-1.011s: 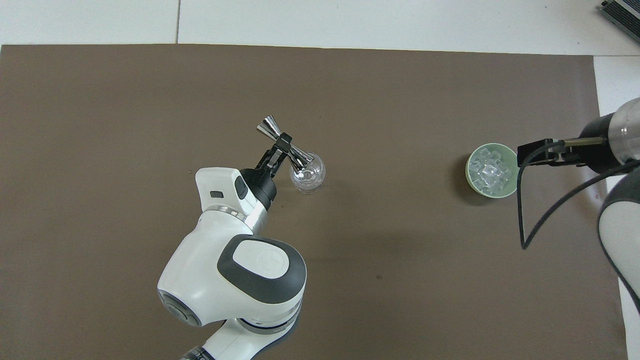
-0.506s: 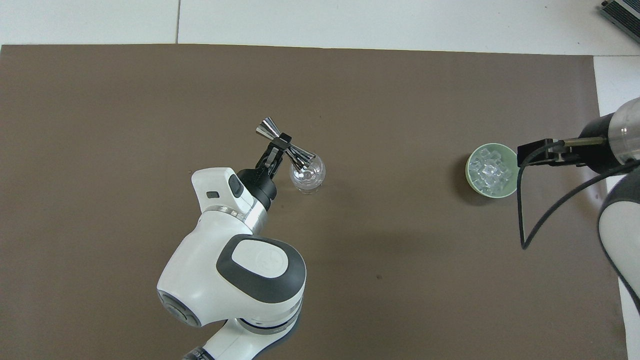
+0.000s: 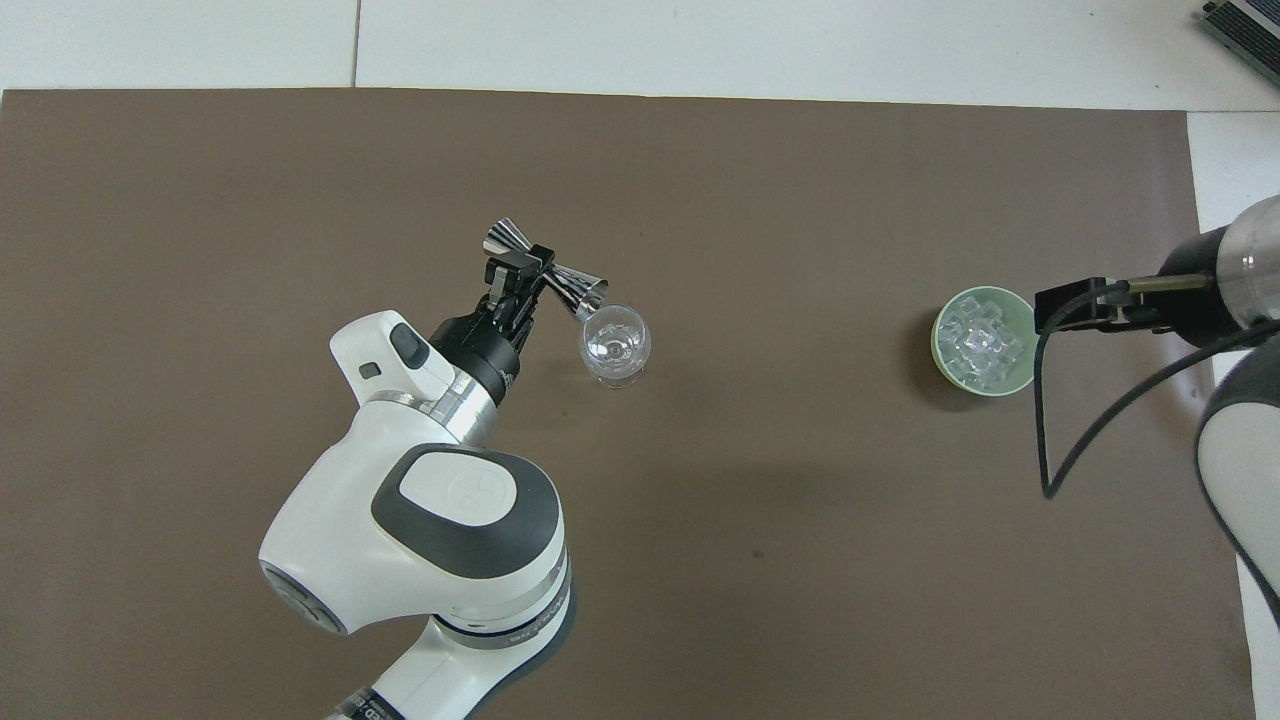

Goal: Pour wine and add ice with both arms
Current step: 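Turn the silver cup upright and withdraw the left gripper from the glass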

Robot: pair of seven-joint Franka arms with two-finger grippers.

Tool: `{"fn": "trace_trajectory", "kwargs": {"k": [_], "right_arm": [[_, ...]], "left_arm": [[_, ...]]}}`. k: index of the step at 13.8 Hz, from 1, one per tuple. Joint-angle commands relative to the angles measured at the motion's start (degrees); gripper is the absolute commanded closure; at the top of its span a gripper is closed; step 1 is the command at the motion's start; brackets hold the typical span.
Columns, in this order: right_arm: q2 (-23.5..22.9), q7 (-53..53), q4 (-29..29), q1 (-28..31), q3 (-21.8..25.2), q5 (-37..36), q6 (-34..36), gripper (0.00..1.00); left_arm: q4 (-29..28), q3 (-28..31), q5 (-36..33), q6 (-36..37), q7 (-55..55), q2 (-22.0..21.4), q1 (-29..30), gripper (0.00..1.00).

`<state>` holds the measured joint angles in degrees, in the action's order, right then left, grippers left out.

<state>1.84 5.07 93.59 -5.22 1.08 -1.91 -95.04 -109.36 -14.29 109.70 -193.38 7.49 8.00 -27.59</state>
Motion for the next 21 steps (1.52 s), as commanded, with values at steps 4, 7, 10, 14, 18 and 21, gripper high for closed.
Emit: {"fn": "trace_trajectory", "kwargs": {"k": [4,7,10,14,18,21], "right_arm": [[0.6,0.4,0.5,0.4,0.1,0.3,0.6,0.0],[0.6,0.3,0.5,0.5,0.1,0.3,0.6,0.0],[0.6,0.2,0.5,0.1,0.0,0.3,0.5,0.0],[0.7,0.2,1.0,0.0,0.1,0.3,0.4,0.0],[0.7,0.3,1.2,-0.1,0.1,0.3,-0.1,0.0],[0.8,0.3,1.4,-0.1,0.0,0.3,-0.1,0.0]], "left_arm": [[-4.2,-0.2,1.1,9.9,-12.6,-4.6,5.6,1.0],[-7.3,-0.2,1.1,15.4,-21.9,-6.5,9.6,1.0],[-11.3,0.1,1.1,22.5,-31.3,-9.5,14.1,1.0],[-16.9,0.3,1.1,26.5,-40.6,-12.6,18.5,1.0],[-20.4,0.6,1.1,27.2,-51.8,-13.9,20.3,1.0],[-24.0,0.8,1.1,33.7,-55.8,-15.9,24.7,1.0]]}}
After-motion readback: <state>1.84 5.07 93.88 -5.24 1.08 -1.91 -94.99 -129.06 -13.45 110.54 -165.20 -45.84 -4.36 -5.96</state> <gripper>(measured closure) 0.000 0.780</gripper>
